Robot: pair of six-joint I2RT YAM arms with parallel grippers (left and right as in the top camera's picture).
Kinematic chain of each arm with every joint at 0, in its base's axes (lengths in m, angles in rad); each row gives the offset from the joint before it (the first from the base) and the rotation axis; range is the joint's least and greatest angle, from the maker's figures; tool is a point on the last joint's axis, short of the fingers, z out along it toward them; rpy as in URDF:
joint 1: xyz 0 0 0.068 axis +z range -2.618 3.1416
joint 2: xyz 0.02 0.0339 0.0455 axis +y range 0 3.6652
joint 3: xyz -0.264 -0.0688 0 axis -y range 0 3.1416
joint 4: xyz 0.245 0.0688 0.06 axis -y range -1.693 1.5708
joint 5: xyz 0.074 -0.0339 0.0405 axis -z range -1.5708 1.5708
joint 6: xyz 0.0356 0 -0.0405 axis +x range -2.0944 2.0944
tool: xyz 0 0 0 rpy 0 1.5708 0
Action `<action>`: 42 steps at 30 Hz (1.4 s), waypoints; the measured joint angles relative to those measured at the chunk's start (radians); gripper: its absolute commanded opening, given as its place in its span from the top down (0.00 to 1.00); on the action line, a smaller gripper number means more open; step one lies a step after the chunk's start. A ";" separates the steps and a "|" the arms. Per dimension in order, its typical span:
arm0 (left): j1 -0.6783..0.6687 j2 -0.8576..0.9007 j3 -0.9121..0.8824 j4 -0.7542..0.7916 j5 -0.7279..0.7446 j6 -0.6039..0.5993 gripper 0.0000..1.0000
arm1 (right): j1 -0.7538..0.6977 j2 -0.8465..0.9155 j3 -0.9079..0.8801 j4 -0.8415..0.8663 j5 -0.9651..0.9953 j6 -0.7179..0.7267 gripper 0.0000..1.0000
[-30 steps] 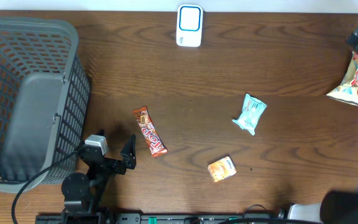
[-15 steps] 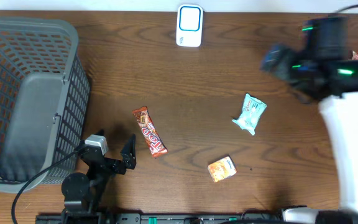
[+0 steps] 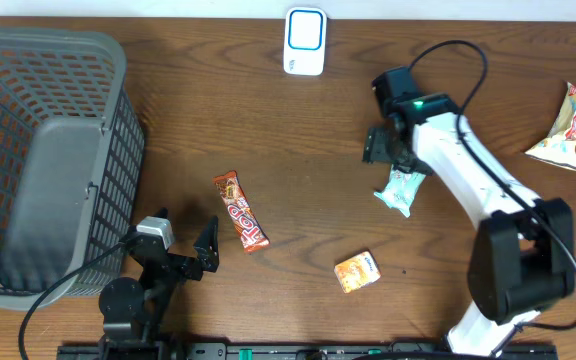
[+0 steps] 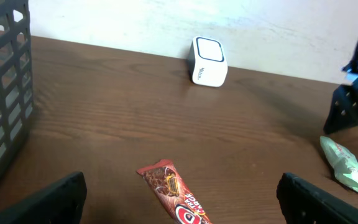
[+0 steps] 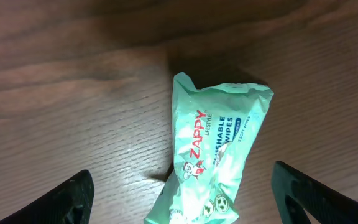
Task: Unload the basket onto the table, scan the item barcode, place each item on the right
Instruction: 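Reach the right gripper down and grasp the green wipes pack, then lift the wipes pack and carry it left toward the table center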
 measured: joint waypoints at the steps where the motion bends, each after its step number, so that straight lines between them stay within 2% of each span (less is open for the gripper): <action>1: 0.000 0.000 0.000 0.000 0.000 0.000 0.02 | 0.010 0.008 0.000 0.000 0.014 0.000 0.16; 8: 0.000 0.000 0.000 0.000 0.000 0.000 0.02 | 0.069 0.034 0.000 0.000 0.093 0.005 0.35; 23: 0.000 0.000 0.000 0.000 0.000 0.000 0.02 | 0.167 0.196 0.000 -0.100 0.370 0.005 0.36; 33: 0.000 0.000 0.000 0.000 0.000 0.000 0.02 | 0.174 0.321 0.010 -0.200 0.490 0.047 0.70; 40: 0.000 0.000 0.000 0.000 0.000 0.000 0.02 | 0.174 0.343 0.008 -0.219 0.504 0.076 0.96; 42: 0.000 0.000 0.000 0.000 0.000 0.000 0.02 | 0.174 0.343 0.008 -0.219 0.501 0.083 0.99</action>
